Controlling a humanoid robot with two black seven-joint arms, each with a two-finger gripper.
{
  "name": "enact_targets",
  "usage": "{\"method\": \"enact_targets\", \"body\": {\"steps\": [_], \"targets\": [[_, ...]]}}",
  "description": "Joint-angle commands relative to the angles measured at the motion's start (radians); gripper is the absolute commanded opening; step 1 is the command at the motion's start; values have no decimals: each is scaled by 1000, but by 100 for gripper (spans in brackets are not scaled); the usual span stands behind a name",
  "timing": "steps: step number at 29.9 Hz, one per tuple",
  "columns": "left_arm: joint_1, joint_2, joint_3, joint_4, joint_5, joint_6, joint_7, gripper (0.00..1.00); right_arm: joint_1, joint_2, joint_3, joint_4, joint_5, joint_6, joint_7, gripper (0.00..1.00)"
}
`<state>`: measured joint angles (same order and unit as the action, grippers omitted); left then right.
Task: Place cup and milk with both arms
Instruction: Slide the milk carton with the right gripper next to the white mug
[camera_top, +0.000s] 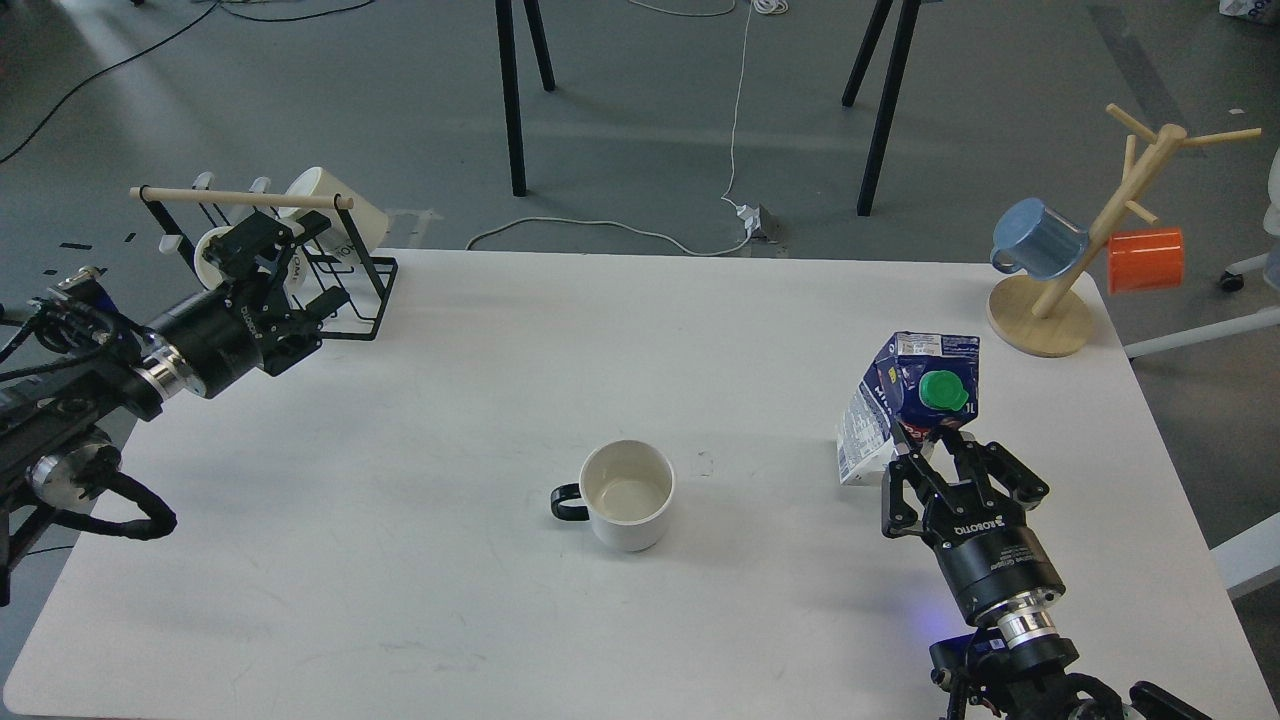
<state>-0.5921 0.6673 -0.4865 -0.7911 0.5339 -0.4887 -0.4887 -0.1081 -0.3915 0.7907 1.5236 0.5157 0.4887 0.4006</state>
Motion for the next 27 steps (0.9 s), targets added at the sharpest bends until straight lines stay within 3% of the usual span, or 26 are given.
{"method": "enact_targets", "body": {"steps": [1, 27], "targets": [[-2, 0, -1, 3, 0, 0, 0, 99, 4, 26, -39, 12, -40, 0, 0, 38], [0, 2, 0, 15, 0, 0, 0, 99, 8, 184, -137, -71, -213, 0, -5, 38]]}}
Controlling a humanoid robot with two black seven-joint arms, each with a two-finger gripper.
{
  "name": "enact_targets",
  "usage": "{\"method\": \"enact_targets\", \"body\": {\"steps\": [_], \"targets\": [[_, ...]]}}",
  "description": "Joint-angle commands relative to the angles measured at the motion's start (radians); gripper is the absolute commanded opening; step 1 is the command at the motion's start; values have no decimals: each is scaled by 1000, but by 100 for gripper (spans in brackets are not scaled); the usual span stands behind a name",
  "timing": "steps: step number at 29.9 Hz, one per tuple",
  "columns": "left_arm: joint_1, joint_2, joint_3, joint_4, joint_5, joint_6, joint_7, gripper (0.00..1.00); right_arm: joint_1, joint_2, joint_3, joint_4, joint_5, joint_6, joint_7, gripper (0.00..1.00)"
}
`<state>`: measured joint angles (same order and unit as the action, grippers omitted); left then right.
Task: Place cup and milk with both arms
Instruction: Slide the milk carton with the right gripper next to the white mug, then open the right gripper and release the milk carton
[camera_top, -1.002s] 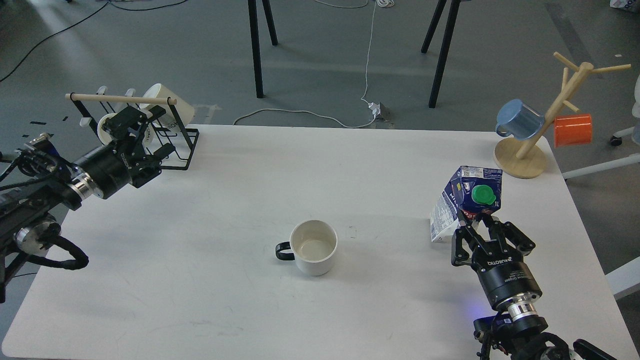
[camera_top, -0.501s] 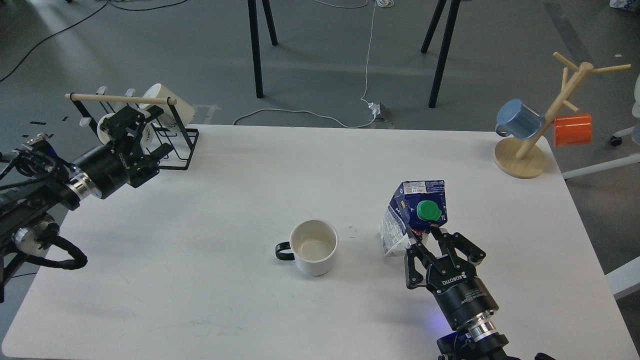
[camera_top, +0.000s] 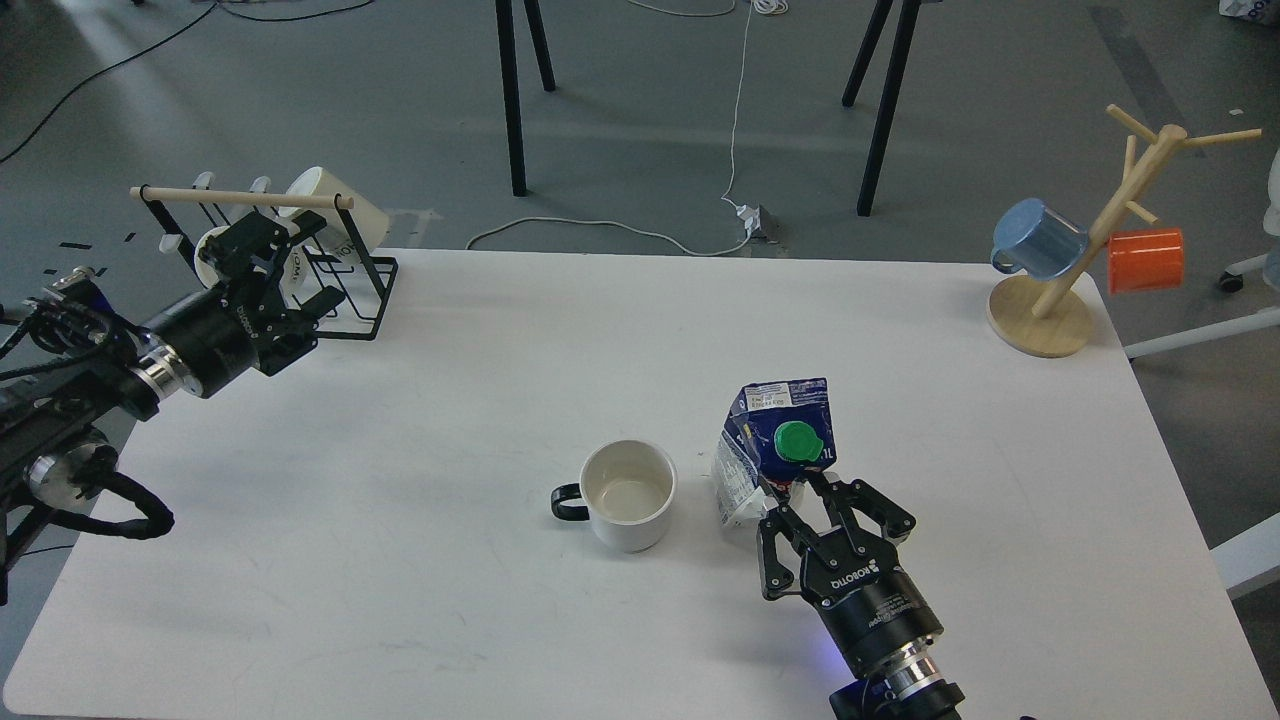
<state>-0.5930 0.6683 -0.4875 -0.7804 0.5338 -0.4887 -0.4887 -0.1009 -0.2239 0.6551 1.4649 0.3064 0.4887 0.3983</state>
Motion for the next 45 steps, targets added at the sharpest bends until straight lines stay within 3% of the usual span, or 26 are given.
{"method": "enact_targets", "body": {"steps": [1, 21, 23, 26, 28, 29, 36, 45], "targets": [[1, 1, 0, 6, 0, 0, 0, 99, 0, 23, -2, -15, -4, 0, -4, 38], [1, 2, 0, 6, 0, 0, 0, 99, 3, 37, -32, -51, -15, 0, -6, 45], [1, 1, 0, 6, 0, 0, 0, 99, 1, 35, -32, -51, -15, 0, -7, 50], [1, 2, 0, 6, 0, 0, 0, 99, 1, 32, -32, -46, -15, 0, -9, 66], [1, 2, 0, 6, 0, 0, 0, 99, 1, 32, -34, -44, -15, 0, -9, 95], [1, 2, 0, 6, 0, 0, 0, 99, 0, 32, -34, -43, -15, 0, -9, 98], [-1, 2, 0, 6, 0, 0, 0, 99, -22, 20, -37, -32, -18, 0, -10, 98], [1, -1, -2, 6, -2, 0, 0, 99, -125, -127, -58, 81, -41, 0, -9, 98]]}}
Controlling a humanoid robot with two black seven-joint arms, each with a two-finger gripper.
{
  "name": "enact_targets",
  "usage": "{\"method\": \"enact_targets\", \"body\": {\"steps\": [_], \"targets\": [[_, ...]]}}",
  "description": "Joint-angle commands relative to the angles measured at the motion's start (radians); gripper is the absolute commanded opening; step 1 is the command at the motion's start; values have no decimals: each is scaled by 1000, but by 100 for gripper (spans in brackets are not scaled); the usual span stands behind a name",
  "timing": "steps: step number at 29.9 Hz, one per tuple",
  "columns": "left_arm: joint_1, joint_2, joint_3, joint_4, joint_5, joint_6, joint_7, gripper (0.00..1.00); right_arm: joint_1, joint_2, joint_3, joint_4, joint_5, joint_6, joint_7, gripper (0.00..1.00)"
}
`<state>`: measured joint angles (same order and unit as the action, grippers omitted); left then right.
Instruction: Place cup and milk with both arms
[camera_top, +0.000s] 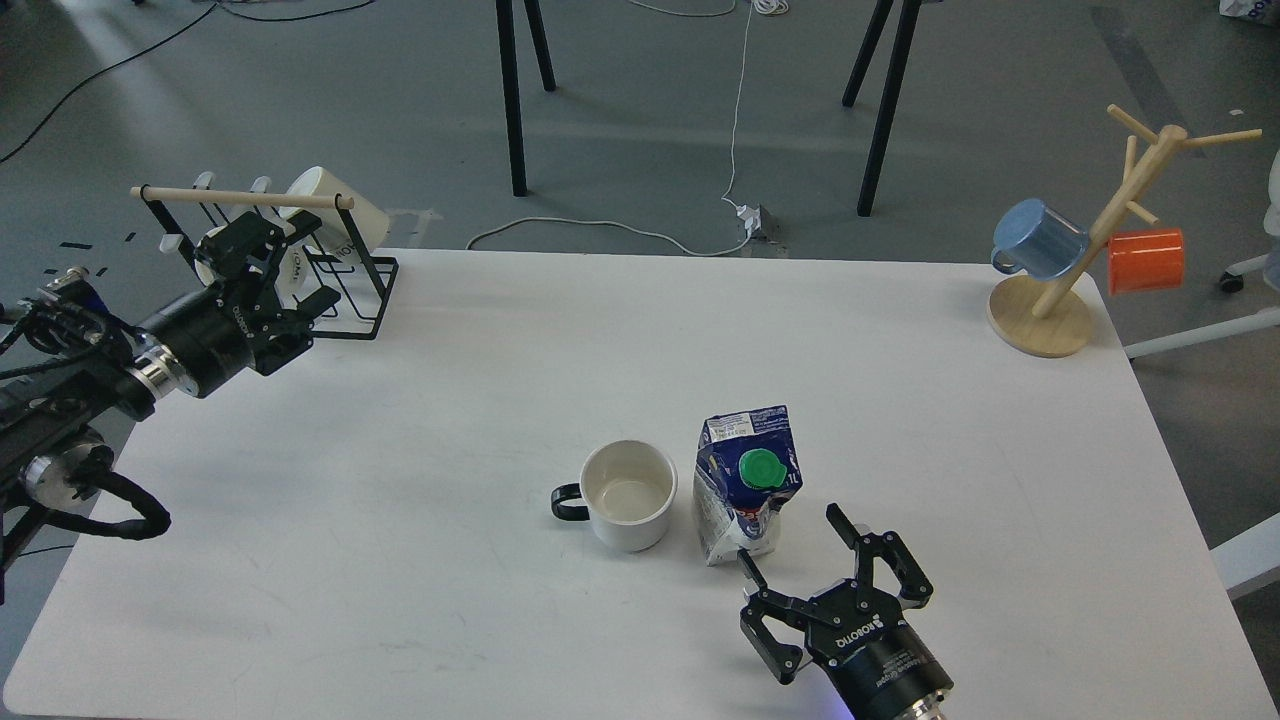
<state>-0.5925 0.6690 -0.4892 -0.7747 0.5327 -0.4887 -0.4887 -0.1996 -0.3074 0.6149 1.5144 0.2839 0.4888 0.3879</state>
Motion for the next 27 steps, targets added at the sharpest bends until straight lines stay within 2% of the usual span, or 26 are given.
{"method": "enact_targets", "body": {"steps": [1, 10, 15, 20, 24, 27], "targets": [[0, -2, 0, 0, 0, 0, 0, 99, -30, -70, -26, 42, -38, 0, 3, 97], [0, 0, 0, 0, 0, 0, 0, 99, -27, -432, 66, 170, -78, 0, 11, 97], [0, -2, -2, 6, 0, 0, 0, 99, -24, -545, 233, 164, -85, 0, 6, 97], [0, -2, -2, 6, 0, 0, 0, 99, 41, -559, 342, 133, -95, 0, 2, 97], [0, -2, -6, 24, -7, 0, 0, 99, 214, -538, 310, 46, -98, 0, 2, 97], [0, -17, -6, 34, -10, 0, 0, 99, 357, -452, 226, -32, -103, 0, 0, 97]]}}
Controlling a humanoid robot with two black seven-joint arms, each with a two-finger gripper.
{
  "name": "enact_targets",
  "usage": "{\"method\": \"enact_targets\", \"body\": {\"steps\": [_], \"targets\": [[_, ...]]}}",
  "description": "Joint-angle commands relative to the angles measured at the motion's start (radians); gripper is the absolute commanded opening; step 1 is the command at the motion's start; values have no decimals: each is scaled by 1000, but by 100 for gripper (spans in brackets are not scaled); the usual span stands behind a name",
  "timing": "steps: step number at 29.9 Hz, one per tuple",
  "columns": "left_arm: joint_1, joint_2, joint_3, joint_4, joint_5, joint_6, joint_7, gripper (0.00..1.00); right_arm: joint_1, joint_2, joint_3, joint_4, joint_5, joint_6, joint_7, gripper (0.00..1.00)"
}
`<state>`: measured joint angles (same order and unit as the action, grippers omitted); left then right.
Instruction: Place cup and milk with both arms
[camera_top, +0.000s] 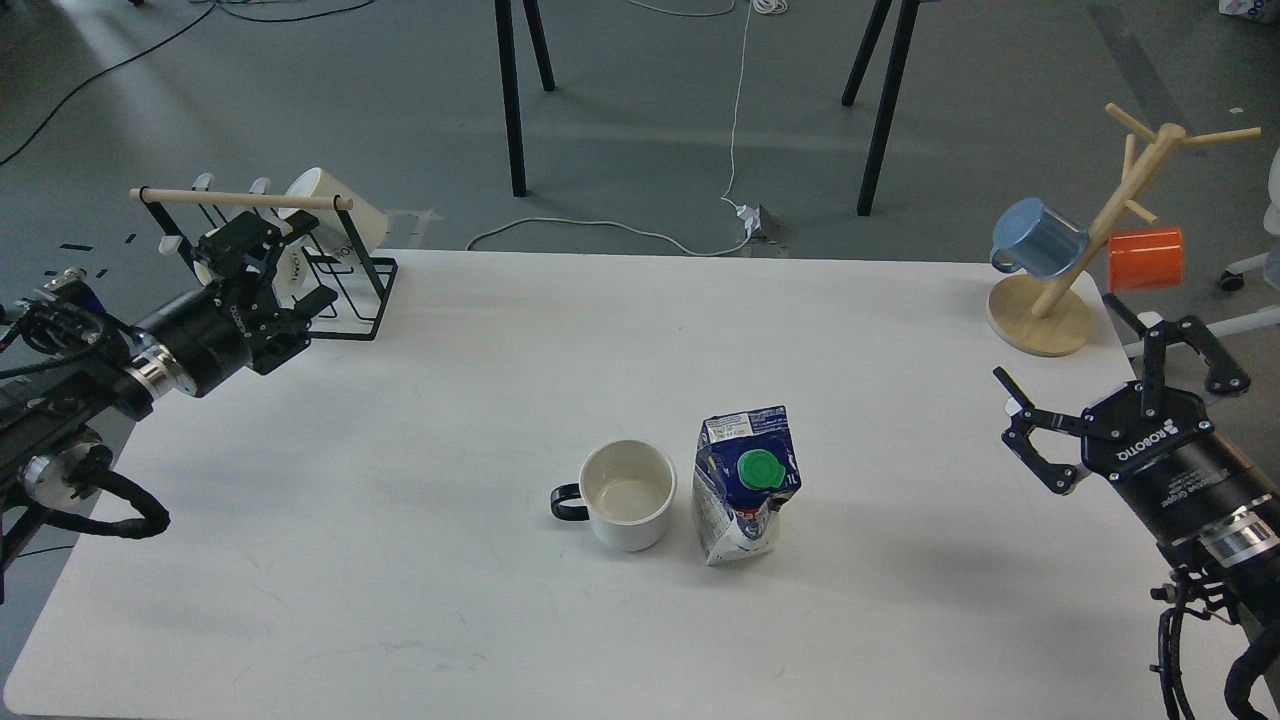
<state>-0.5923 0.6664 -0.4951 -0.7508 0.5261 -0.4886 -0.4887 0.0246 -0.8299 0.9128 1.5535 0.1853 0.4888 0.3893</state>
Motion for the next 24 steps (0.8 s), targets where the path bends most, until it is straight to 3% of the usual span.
{"method": "enact_targets", "body": {"steps": [1, 14, 24], "targets": [[-1, -22, 0, 10, -3, 0, 0, 99, 171, 89, -96, -96, -4, 0, 0, 97], [-3, -27, -2, 10, -5, 0, 0, 99, 279, 198, -190, -266, -6, 0, 2, 97], [-1, -24, -3, 10, -5, 0, 0, 99, 339, 204, -259, -280, -18, 0, 5, 97]]}}
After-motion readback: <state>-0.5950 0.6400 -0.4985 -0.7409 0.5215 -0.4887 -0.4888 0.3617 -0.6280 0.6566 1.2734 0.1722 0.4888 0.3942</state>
